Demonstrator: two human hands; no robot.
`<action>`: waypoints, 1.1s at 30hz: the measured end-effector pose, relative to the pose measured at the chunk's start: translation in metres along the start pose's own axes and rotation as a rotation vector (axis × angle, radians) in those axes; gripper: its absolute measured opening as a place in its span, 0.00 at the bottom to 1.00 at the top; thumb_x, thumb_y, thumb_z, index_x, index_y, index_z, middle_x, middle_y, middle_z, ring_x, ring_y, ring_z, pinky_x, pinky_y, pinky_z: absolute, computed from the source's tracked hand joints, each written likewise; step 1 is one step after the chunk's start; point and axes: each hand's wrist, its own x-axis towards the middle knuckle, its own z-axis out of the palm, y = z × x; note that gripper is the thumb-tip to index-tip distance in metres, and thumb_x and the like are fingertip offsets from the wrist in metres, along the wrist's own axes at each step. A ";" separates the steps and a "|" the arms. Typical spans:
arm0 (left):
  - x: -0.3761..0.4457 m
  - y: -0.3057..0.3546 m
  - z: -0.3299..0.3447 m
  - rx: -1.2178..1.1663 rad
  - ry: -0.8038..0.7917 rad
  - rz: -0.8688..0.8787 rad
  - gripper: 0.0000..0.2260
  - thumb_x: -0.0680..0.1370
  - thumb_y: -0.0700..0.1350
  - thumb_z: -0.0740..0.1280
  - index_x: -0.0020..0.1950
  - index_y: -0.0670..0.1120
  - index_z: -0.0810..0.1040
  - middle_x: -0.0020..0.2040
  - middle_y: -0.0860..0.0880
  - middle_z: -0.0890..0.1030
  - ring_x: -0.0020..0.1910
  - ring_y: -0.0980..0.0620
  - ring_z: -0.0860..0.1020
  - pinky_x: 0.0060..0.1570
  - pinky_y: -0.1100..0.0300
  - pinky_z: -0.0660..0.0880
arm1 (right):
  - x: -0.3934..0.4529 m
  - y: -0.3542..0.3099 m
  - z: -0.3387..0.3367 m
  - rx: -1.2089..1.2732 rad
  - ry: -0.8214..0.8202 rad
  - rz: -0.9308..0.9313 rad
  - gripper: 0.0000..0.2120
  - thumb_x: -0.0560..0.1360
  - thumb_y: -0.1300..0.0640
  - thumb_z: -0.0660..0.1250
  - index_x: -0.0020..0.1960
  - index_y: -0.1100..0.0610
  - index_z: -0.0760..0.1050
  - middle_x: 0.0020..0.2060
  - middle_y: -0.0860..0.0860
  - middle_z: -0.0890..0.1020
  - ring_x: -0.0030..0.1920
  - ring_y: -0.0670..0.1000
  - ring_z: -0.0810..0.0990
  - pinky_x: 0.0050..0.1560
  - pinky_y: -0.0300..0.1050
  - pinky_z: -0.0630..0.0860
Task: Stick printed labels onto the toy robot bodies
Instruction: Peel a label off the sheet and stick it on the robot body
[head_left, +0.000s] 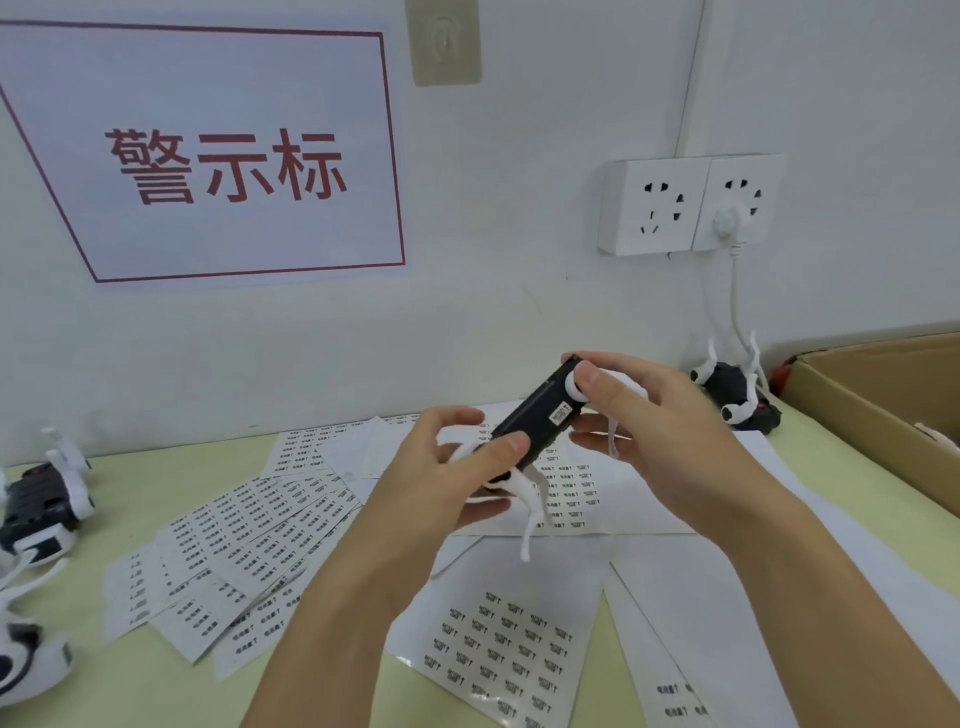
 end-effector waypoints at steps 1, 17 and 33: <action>0.001 0.000 0.002 -0.075 0.042 0.019 0.32 0.62 0.54 0.78 0.62 0.48 0.74 0.54 0.38 0.84 0.49 0.43 0.85 0.54 0.51 0.81 | 0.000 -0.001 -0.001 0.019 0.006 0.010 0.23 0.67 0.41 0.71 0.58 0.50 0.82 0.51 0.52 0.84 0.45 0.51 0.84 0.51 0.45 0.82; -0.018 -0.007 0.087 0.143 0.026 0.246 0.20 0.63 0.71 0.65 0.50 0.65 0.79 0.46 0.55 0.85 0.48 0.51 0.84 0.46 0.59 0.76 | -0.066 -0.043 -0.096 -0.465 -0.269 0.184 0.17 0.71 0.43 0.67 0.54 0.51 0.83 0.46 0.50 0.84 0.46 0.45 0.85 0.52 0.41 0.79; -0.006 -0.105 0.228 1.072 -0.294 0.429 0.20 0.83 0.58 0.54 0.75 0.58 0.64 0.78 0.60 0.59 0.79 0.58 0.52 0.74 0.62 0.54 | -0.137 -0.037 -0.352 -0.411 0.570 0.353 0.08 0.80 0.56 0.66 0.55 0.58 0.80 0.42 0.58 0.86 0.45 0.54 0.87 0.33 0.36 0.79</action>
